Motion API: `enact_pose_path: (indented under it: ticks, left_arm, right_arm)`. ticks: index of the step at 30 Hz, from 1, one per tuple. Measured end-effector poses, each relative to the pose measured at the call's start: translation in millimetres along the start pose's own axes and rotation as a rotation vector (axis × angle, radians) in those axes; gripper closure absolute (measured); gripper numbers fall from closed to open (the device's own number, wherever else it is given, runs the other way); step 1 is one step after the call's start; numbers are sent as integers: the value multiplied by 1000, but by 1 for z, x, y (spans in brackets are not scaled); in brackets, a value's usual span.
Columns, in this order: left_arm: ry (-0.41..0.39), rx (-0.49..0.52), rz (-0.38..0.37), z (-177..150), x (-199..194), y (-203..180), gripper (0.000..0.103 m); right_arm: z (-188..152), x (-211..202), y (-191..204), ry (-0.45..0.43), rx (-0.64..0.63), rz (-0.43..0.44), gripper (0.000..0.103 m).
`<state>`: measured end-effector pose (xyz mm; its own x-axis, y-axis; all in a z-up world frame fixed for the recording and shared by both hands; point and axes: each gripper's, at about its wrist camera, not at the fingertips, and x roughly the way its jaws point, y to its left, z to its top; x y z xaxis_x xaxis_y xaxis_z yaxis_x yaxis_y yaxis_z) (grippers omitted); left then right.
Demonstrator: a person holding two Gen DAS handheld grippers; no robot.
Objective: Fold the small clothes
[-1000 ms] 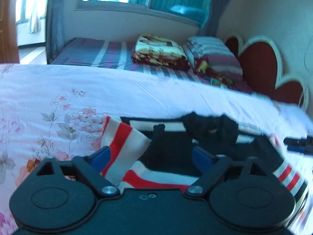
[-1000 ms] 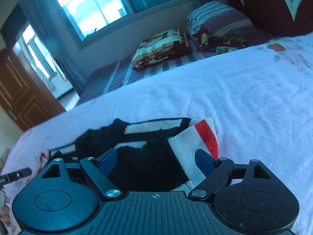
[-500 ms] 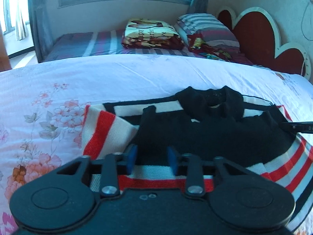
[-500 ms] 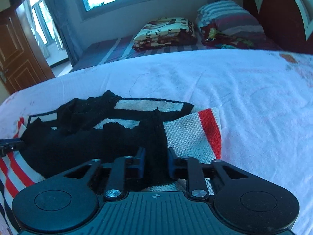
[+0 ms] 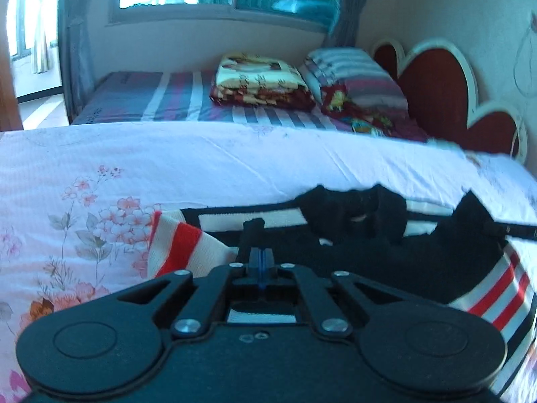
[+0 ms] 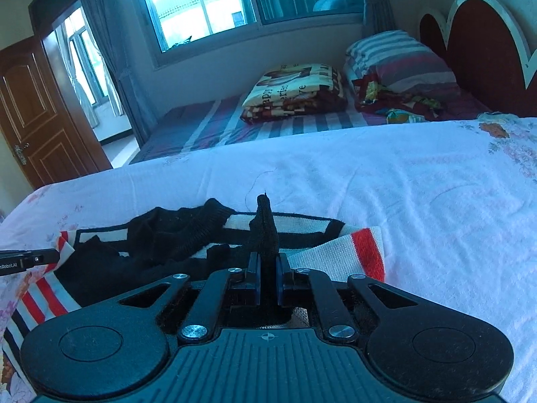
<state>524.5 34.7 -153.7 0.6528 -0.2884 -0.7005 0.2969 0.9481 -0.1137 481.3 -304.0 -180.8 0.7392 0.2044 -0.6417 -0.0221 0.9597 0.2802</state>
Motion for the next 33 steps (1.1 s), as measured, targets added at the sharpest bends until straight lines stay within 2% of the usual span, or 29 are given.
enact_pose_path:
  ticks: [1, 3, 5, 7, 8, 9, 10, 14, 16, 17, 18, 19, 20, 22, 23, 24, 27, 32, 33]
  left_arm:
    - [7, 11, 4, 0, 1, 0, 96]
    - [12, 23, 30, -2, 2, 1, 41]
    - [-18, 31, 59, -5, 0, 1, 15]
    - [-4, 51, 37, -7, 4, 2, 34]
    - [20, 52, 18, -6, 8, 2, 64]
    - [45, 48, 0, -7, 12, 3, 81]
    - [63, 46, -10, -8, 17, 4, 84]
    - [76, 45, 20, -12, 25, 5, 83]
    - [43, 47, 35, -11, 18, 2, 67]
    - [18, 62, 65, -10, 15, -1, 51]
    - [-2, 77, 106, -9, 14, -3, 28]
    - [-19, 74, 125, -9, 12, -2, 20]
    - [-22, 64, 108, -8, 12, 0, 20]
    - [25, 53, 48, -7, 18, 3, 46]
    - [50, 48, 34, -8, 22, 4, 66]
    - [64, 48, 25, -9, 25, 4, 70]
    - [70, 58, 27, -13, 28, 4, 70]
    - [101, 34, 22, -10, 33, 9, 64]
    - [103, 47, 21, -10, 34, 6, 68]
  right_arm:
    - [-1, 0, 1, 1, -8, -3, 95]
    - [-4, 2, 2, 12, -17, -7, 95]
    - [-8, 3, 0, 22, -12, -8, 95]
    - [-11, 5, -2, 27, -2, -9, 95]
    - [-11, 6, -3, 29, 3, -9, 95]
    - [-12, 6, -4, 30, 7, -9, 95]
    - [-12, 7, -5, 32, 11, -7, 95]
    - [-12, 8, -5, 38, 10, 1, 95]
    - [-13, 6, -7, 38, 13, 7, 95]
    - [-13, 6, -7, 40, 14, 7, 95]
    - [-13, 7, -8, 42, 16, 7, 95]
    - [-13, 7, -9, 45, 19, 10, 95]
    - [-13, 7, -10, 46, 22, 12, 95]
    - [-14, 8, -10, 46, 22, 9, 95]
    - [-14, 9, -11, 47, 25, 10, 95]
    - [-14, 9, -11, 48, 28, 10, 95]
    - [-15, 10, -11, 52, 30, 13, 95]
    - [-17, 14, -14, 68, 45, 19, 95]
    - [-18, 16, -15, 75, 53, 22, 95]
